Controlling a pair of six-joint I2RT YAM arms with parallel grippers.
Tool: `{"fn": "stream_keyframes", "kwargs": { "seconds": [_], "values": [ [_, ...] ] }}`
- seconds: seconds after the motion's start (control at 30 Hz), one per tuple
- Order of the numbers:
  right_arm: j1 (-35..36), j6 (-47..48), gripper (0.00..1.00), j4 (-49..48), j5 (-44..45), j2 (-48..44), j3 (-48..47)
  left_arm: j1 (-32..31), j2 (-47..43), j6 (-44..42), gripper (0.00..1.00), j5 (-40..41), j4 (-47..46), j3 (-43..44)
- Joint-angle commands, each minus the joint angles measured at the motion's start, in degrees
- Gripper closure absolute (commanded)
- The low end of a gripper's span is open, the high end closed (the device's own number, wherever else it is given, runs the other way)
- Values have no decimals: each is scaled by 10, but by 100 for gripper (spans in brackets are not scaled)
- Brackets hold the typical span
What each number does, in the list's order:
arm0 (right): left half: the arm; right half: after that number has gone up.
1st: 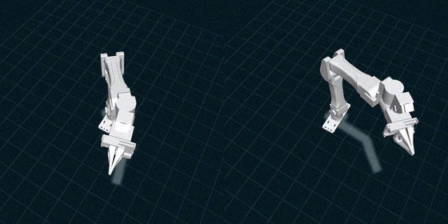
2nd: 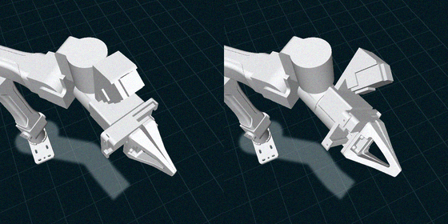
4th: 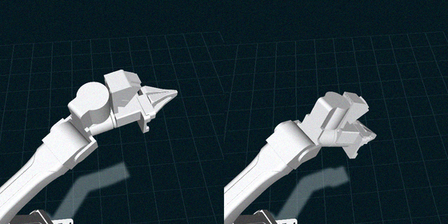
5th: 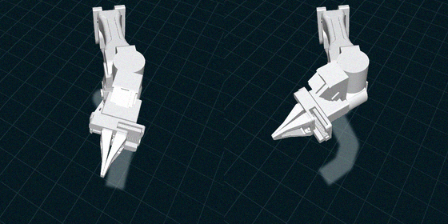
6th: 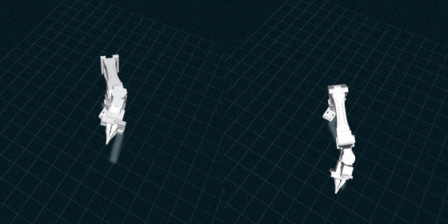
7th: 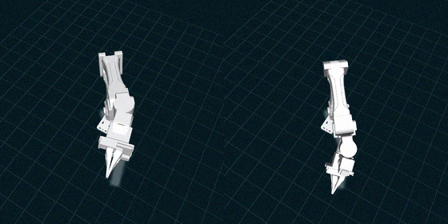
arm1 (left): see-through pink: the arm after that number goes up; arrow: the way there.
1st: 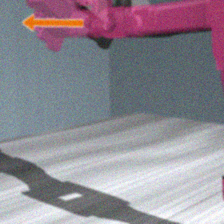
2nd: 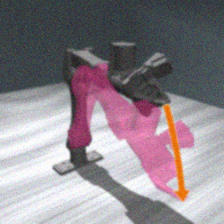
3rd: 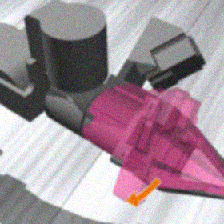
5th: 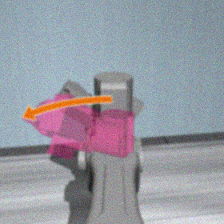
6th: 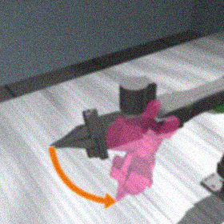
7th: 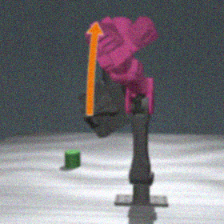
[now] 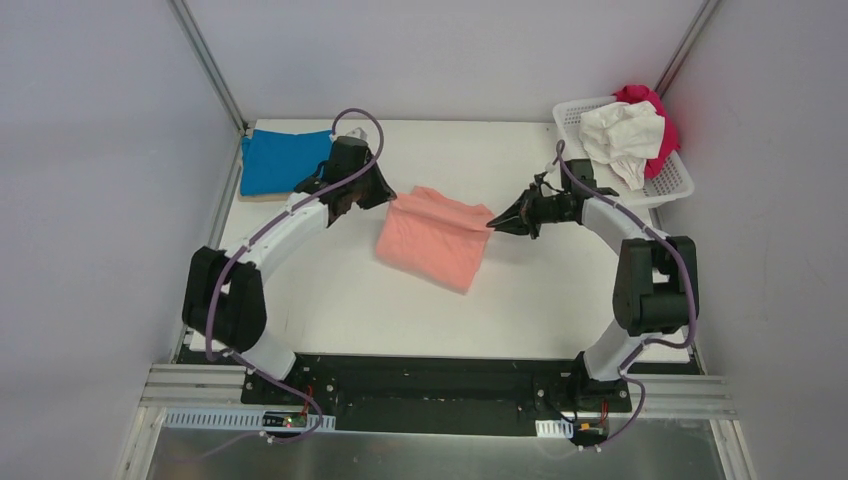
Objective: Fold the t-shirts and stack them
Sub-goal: Fold the long partially folded tshirt into a neat square
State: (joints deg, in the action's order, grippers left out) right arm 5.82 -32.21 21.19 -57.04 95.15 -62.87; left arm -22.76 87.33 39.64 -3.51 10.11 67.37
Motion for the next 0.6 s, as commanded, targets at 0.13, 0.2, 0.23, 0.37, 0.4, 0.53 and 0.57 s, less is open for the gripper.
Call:
{"fn": "stream_keyframes", "kwargs": {
  "seconds": [0.13,0.2,0.23,0.37,0.4,0.53,0.57],
  "values": [
    [-24,-18,100,-36,32,95,-61,34,146,-23,100,20,-12,120],
    [-28,-25,100,-43,34,117,-73,38,178,-23,100,5,-13,146],
    [-30,-31,100,-53,37,128,-78,39,194,-23,100,1,-12,158],
    [-35,-47,100,-70,52,171,-109,42,241,-25,85,2,-11,199],
    [-35,-47,99,-70,60,180,-119,42,251,-26,74,1,-11,207],
    [-39,-47,62,-60,122,190,-164,44,263,-41,22,-2,-5,240],
    [-40,-44,49,-52,146,181,-176,44,257,-43,8,-2,-1,247]
  ]
}}
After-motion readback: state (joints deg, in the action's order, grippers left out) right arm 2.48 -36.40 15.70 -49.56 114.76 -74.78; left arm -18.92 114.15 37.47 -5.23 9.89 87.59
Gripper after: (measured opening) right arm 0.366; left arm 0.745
